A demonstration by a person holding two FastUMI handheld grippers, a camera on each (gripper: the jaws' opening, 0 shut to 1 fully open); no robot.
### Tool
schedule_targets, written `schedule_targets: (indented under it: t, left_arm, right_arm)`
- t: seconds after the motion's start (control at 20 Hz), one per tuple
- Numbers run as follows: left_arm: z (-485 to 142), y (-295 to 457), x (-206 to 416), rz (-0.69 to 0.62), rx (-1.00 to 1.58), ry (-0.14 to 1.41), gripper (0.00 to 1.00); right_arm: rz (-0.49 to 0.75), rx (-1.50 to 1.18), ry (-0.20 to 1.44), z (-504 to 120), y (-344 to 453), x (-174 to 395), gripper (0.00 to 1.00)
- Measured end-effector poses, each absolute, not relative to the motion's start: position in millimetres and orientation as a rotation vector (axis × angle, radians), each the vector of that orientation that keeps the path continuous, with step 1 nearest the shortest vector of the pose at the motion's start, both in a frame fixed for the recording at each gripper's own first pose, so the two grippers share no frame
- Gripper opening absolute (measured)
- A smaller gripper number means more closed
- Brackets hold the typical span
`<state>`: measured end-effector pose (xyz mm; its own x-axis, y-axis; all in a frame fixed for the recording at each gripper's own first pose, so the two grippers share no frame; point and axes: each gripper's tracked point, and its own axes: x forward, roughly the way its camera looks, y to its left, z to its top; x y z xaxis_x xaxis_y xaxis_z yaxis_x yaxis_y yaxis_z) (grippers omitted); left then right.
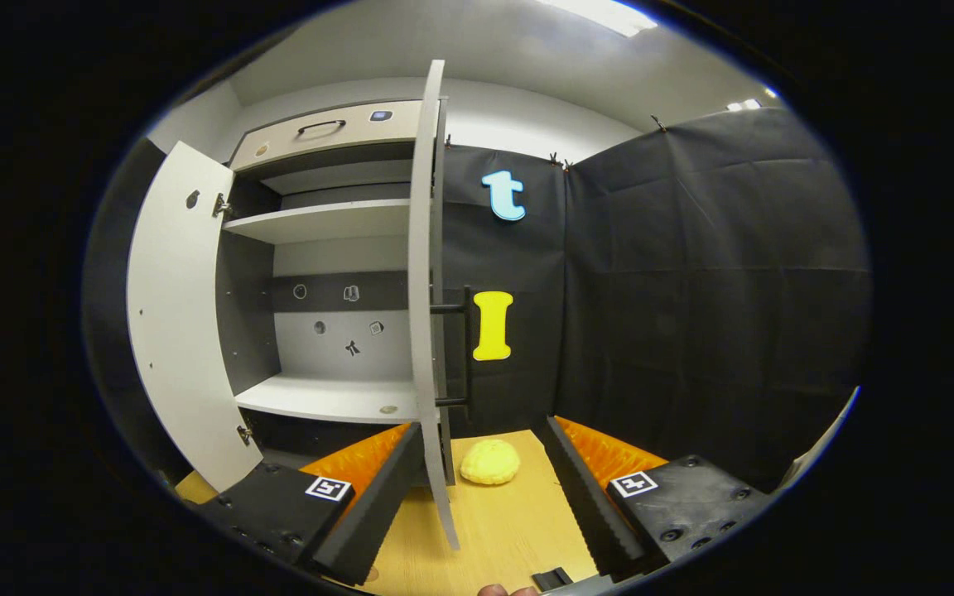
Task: Grasp the bottle in the cabinet with the left hand and place it on the coaster, then close the right door with the right hand and the left door with the left hand.
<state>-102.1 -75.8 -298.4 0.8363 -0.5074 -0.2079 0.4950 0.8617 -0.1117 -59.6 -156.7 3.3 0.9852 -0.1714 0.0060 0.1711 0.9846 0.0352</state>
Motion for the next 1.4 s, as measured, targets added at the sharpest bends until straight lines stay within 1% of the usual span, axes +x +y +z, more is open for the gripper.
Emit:
schedule_targets:
  t: [0.25, 0.45, 0.6, 0.75, 0.85, 1.05, 1.4]
  left_arm:
    - [-229.5, -44.8, -78.2, -0.350, -0.067, 0.149, 0.95]
    - [-196.9, -19.5, -66.1, -0.243, -0.079, 0.120, 0.95]
    - [-185.0, -1.3, -61.2, -0.169, -0.088, 0.122, 0.95]
    - [-178.3, 10.2, -58.2, -0.130, -0.101, 0.123, 0.95]
    - [-178.9, 17.4, -56.6, -0.112, -0.106, 0.131, 0.95]
    - [-177.3, 29.1, -55.9, -0.091, -0.090, 0.128, 0.95]
    - [-173.4, 50.2, -51.8, -0.073, -0.086, 0.111, 0.95]
  right_arm:
    - [-0.186, 0.081, -0.030, 7.4, -194.6, -24.1, 0.98]
    - [-0.159, 0.081, -0.046, 10.0, -209.7, 6.4, 0.98]
    - [-0.121, 0.101, -0.040, 9.8, -206.5, 18.3, 0.98]
    - [-0.080, 0.104, -0.028, 6.2, -195.2, 22.4, 0.98]
    - [-0.089, 0.097, -0.018, 3.2, -194.9, 23.4, 0.96]
    - [-0.064, 0.117, -0.001, 1.5, -184.2, 20.6, 0.97]
    - [0.055, 0.131, 0.006, -1.7, -115.0, 22.3, 0.97]
